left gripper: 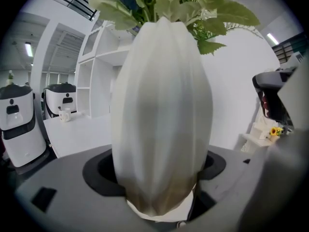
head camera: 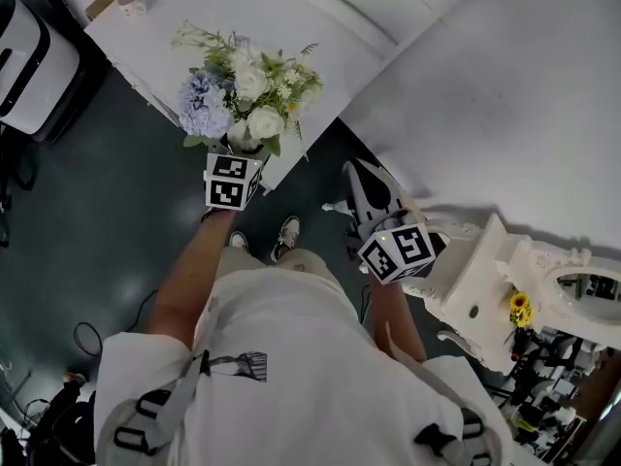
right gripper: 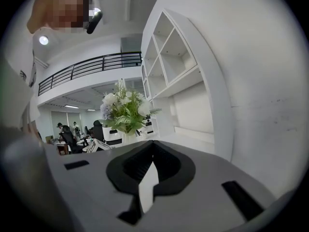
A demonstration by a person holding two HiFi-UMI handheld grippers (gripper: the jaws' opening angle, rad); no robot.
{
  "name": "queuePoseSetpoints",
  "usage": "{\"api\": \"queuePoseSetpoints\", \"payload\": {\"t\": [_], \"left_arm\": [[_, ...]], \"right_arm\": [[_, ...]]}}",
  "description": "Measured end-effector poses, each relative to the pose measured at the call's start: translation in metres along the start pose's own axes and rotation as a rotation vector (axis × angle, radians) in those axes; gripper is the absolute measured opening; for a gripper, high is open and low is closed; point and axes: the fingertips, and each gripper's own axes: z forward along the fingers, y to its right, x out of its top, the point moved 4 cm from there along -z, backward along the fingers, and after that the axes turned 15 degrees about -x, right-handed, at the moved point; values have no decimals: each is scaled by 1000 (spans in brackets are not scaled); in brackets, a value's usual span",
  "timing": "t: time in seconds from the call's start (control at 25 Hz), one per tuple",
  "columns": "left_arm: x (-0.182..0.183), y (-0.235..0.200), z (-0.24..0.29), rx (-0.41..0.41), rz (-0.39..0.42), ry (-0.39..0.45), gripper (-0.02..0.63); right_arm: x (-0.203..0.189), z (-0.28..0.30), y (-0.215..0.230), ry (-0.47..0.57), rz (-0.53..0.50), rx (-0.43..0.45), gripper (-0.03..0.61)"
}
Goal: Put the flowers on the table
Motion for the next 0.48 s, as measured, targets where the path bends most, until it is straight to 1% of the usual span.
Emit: {"api": "queuePoseSetpoints", "payload": {"t": [0.16,0.24,0.36,0.48], "left_arm": [[-8,-4,34,24,-39,7,396],[-12,-7,58,32,-54,3,396],[-20,-3,96,35,-49,-11,396],[-26,-3,117,31,-47,-6,396]], "right_arm": [[-5,16,21,-21,-14,26,11],[-6,24,39,-39,-28,35,11],[-11,28,78,-66,-30,26,11],[-20,29,97,-89,-36,11,11]]}}
